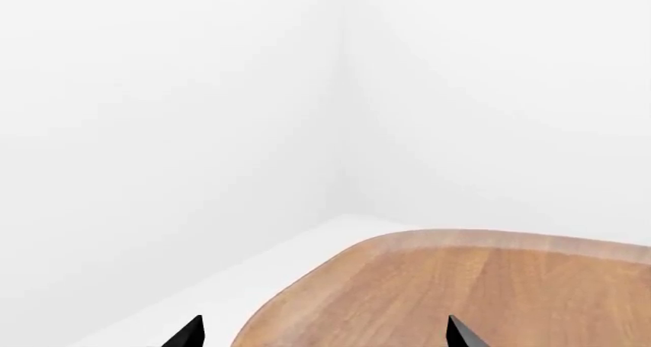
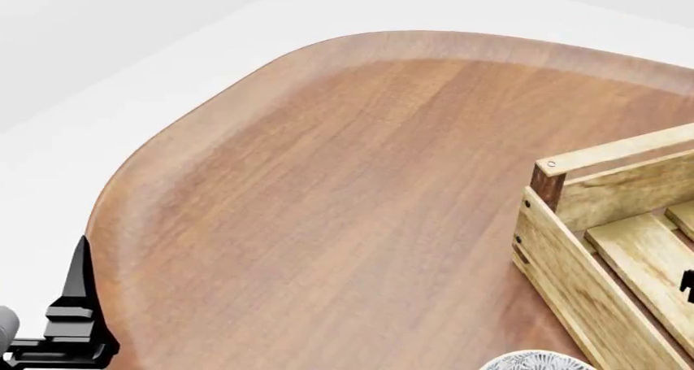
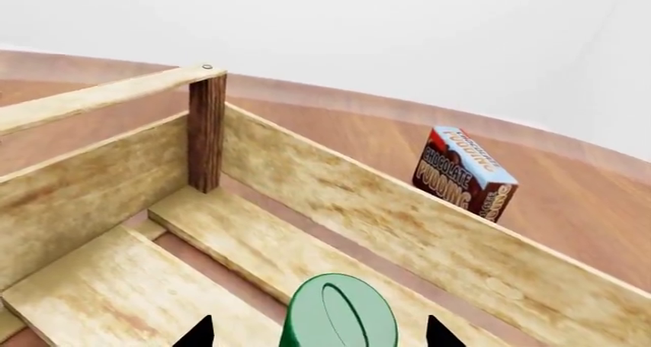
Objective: Pick up the salad dressing and put it in the tray.
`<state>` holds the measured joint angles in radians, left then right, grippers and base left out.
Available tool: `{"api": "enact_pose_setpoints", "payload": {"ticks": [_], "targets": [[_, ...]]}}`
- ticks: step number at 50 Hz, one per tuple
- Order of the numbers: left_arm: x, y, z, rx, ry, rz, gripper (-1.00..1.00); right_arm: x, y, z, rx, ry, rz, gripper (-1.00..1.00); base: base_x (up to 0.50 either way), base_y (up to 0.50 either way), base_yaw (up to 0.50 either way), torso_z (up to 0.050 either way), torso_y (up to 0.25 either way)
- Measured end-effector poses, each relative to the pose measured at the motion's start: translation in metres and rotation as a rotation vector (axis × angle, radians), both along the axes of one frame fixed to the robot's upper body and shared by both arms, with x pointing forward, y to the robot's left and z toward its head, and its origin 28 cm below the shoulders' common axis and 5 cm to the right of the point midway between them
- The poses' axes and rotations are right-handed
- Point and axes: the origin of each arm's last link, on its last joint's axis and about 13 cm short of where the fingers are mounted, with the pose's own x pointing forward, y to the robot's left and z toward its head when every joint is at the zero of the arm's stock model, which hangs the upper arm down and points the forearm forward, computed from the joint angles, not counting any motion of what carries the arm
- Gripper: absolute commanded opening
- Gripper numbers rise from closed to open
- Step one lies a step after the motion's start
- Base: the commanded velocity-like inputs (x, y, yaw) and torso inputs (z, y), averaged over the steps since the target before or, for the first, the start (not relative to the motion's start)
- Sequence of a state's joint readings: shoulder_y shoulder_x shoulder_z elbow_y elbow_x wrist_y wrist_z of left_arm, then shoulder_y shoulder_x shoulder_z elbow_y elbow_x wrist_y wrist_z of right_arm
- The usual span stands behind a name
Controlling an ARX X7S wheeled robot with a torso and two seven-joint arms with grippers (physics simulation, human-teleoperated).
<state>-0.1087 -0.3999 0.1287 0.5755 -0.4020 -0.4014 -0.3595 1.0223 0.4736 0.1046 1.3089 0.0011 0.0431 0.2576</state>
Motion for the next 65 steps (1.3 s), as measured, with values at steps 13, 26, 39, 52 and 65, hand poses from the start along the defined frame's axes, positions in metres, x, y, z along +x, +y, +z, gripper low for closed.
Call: {"api": "enact_pose_setpoints", "payload": {"ticks": [13,26,39,52,65], "targets": [[-0.001,0.0,0.0,-0.002,0.0,-0.001,1.0,0.003,-0.008,0.014,-0.016,-0.046,0.028,1.0,0.0,0.0,0.0,0.0,0.0],[-0.001,0.0,0.001,-0.005,-0.003,0.0,1.0,0.008,-0.009,0.041,-0.063,-0.111,0.102,1.0,0.0,0.0,0.0,0.0,0.0],[-0.002,0.002,0.003,-0.01,-0.016,0.012,1.0,-0.009,0.006,0.066,-0.135,-0.198,0.183,1.0,0.0,0.0,0.0,0.0,0.0],[-0.006,0.011,0.018,-0.057,-0.166,0.043,1.0,-0.049,0.04,0.081,-0.264,-0.42,0.264,1.0,0.0,0.0,0.0,0.0,0.0],[-0.021,0.018,0.037,-0.153,-0.379,0.037,1.0,-0.107,0.082,0.099,-0.328,-0.706,0.382,1.0,0.0,0.0,0.0,0.0,0.0]]}}
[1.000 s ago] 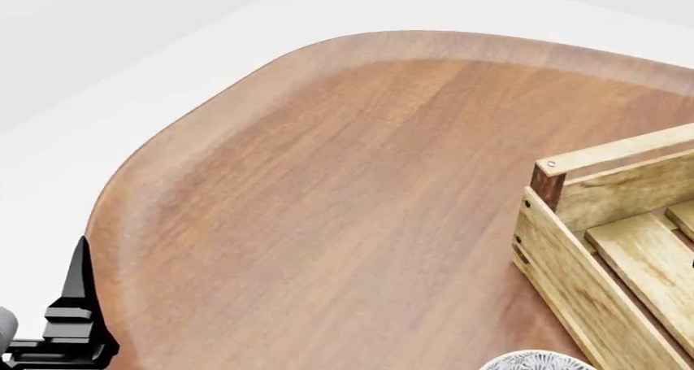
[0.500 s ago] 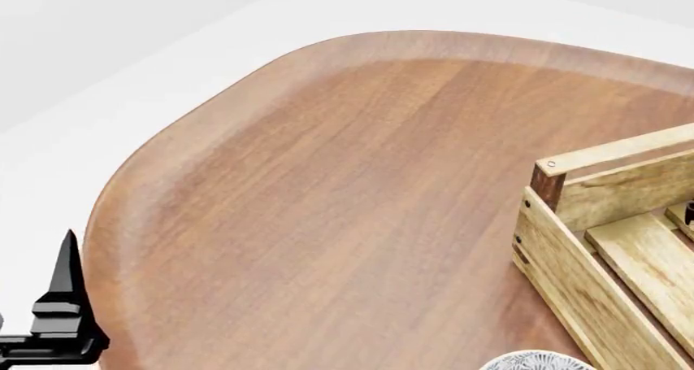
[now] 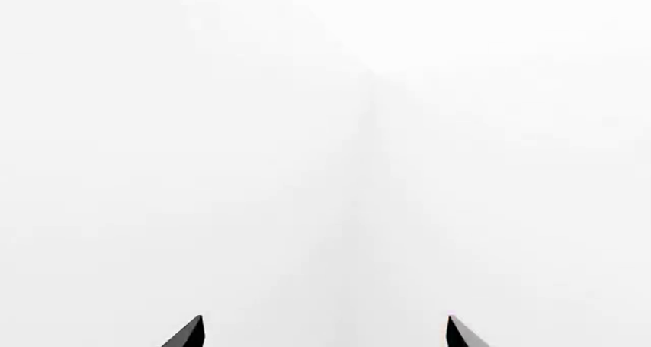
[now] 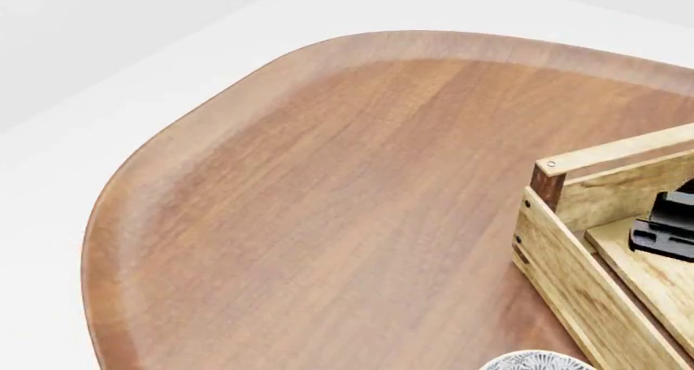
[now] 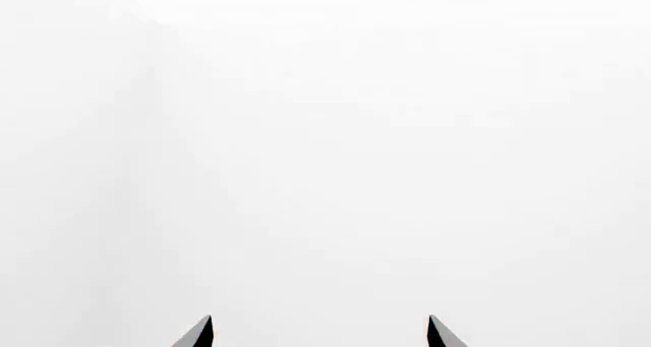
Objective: Pick up the salad dressing and put it in the tray.
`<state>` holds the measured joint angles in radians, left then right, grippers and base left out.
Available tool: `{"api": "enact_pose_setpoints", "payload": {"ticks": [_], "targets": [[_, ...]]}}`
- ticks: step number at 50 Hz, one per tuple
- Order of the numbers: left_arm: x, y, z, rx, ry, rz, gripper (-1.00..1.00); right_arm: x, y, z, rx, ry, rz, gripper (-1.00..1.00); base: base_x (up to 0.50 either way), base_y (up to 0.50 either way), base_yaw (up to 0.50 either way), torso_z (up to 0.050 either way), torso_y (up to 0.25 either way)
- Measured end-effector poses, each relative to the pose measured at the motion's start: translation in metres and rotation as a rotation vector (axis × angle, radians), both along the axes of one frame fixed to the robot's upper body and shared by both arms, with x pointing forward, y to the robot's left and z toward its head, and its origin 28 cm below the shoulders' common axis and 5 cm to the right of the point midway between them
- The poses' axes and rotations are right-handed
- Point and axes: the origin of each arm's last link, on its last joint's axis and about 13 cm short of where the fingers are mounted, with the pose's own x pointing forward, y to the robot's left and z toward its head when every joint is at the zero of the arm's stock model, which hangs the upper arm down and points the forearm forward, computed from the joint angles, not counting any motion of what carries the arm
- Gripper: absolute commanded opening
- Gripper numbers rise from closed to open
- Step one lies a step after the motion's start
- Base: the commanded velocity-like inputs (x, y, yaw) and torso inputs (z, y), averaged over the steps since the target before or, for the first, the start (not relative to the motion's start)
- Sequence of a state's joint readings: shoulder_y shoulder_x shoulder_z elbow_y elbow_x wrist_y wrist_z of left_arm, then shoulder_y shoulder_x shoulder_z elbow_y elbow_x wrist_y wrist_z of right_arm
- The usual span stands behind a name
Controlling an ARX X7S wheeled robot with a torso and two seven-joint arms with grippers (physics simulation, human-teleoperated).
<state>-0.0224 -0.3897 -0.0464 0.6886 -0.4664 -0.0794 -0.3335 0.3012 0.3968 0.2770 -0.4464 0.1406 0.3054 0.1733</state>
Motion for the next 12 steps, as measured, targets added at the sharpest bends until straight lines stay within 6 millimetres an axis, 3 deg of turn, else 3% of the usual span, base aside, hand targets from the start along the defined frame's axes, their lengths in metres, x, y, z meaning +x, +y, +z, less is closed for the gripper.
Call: {"api": "enact_pose_setpoints", "payload": {"ticks": [12], "targets": [[-0.014,0.003,0.012,-0.062,-0.157,-0.025,1.0,-0.046,0.026,0.008,-0.017,-0.214,0.085,1.0,0.0,0.0,0.0,0.0,0.0]]}}
